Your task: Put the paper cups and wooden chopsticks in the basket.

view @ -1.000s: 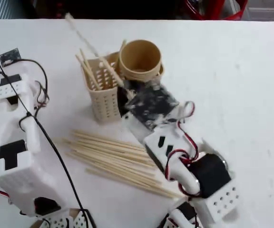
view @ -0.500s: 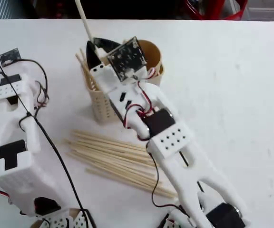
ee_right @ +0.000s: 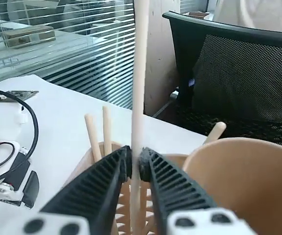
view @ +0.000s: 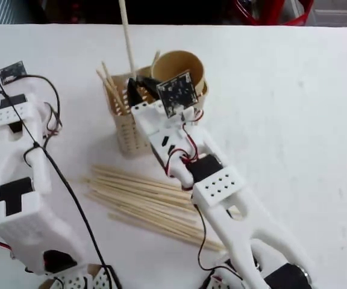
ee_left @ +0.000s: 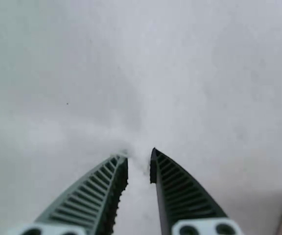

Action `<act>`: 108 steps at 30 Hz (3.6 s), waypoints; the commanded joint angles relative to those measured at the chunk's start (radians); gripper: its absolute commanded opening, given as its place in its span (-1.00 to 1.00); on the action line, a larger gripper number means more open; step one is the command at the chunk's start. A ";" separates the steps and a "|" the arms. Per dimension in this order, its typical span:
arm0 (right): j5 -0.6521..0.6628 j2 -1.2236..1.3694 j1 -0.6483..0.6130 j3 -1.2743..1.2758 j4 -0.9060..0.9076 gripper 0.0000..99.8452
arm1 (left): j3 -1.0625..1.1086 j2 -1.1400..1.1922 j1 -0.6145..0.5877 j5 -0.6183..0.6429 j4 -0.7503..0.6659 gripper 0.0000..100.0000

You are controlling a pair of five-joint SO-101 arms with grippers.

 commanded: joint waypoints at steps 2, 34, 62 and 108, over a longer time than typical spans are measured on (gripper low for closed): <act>-0.008 -0.061 0.019 -0.003 0.024 -0.56 | -0.005 -0.007 0.005 0.012 -0.015 -0.81; 0.666 -0.608 0.274 0.443 1.181 -0.95 | 0.359 -0.618 0.179 -1.568 0.580 -0.66; 0.620 -0.312 0.417 0.486 0.892 -0.95 | 0.795 -0.731 0.786 -1.361 0.021 -0.63; 0.531 -0.312 0.515 0.488 0.816 -0.96 | 0.304 -0.914 0.696 -1.206 0.520 -0.95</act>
